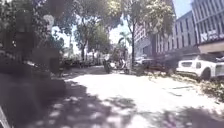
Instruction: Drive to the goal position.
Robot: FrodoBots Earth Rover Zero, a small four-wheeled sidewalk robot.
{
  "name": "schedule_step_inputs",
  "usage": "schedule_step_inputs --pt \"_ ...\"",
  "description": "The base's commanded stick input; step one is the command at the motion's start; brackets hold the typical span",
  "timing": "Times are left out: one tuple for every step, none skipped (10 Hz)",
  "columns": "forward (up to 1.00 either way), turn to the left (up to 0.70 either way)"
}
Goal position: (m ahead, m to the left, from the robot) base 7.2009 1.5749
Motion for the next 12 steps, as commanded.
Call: schedule_step_inputs --pt "0.45 0.00" --pt "0.45 0.00" --pt "0.45 0.00" --pt "0.45 0.00" --pt "0.45 0.00" --pt "0.45 0.00" --pt "0.45 0.00" --pt "0.45 0.00" --pt "0.45 0.00" --pt "0.45 0.00" --pt "0.45 0.00" --pt "0.45 0.00"
